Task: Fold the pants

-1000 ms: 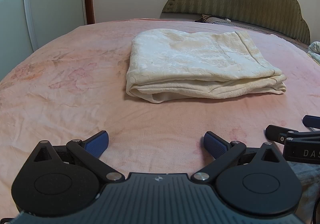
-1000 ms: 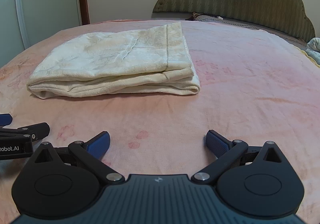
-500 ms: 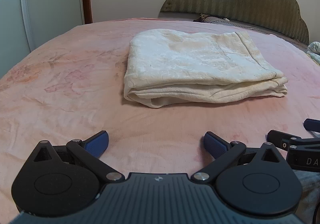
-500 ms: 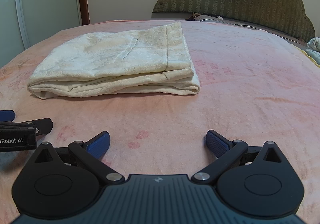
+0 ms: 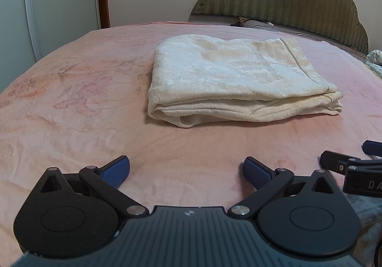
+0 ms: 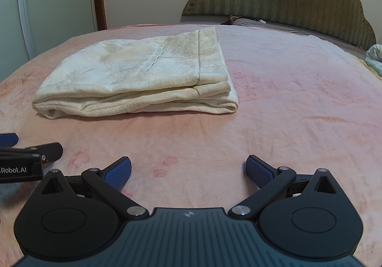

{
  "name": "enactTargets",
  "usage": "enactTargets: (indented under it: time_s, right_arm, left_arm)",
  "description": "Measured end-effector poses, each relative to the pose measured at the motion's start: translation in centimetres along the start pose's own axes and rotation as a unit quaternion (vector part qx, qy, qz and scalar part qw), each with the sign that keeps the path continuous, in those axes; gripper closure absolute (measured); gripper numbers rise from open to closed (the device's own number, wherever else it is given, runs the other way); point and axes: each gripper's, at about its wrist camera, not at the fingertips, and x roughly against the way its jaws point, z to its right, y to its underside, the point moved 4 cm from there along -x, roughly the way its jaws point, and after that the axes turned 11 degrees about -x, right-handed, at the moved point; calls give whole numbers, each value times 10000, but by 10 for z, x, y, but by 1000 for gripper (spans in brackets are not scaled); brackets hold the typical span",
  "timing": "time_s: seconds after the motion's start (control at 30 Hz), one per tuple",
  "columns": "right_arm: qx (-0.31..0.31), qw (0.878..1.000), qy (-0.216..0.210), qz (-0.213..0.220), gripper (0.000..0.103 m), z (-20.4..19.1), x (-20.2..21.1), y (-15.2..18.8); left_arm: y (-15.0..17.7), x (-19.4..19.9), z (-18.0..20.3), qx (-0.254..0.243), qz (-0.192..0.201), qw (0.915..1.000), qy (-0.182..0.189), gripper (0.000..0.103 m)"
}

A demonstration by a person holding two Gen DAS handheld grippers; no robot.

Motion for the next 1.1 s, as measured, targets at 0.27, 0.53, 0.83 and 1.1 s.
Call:
enactTargets:
  time_s: [0.27, 0.53, 0.83, 1.1]
  right_arm:
    - [46, 9999, 125, -14, 0, -3, -3, -1]
    - [33, 9999, 111, -11, 0, -2, -1, 0]
    - [38, 9999, 113, -11, 0, -2, -1, 1]
    - [37, 9999, 109, -11, 0, -2, -1, 1]
  left_arm:
    - [0, 0, 0, -1, 0, 10000, -1, 0]
    - [0, 0, 0, 4, 1, 10000, 1, 0]
    - [0, 0, 0, 1, 0, 10000, -1, 0]
    - [0, 0, 0, 4, 1, 10000, 1, 0]
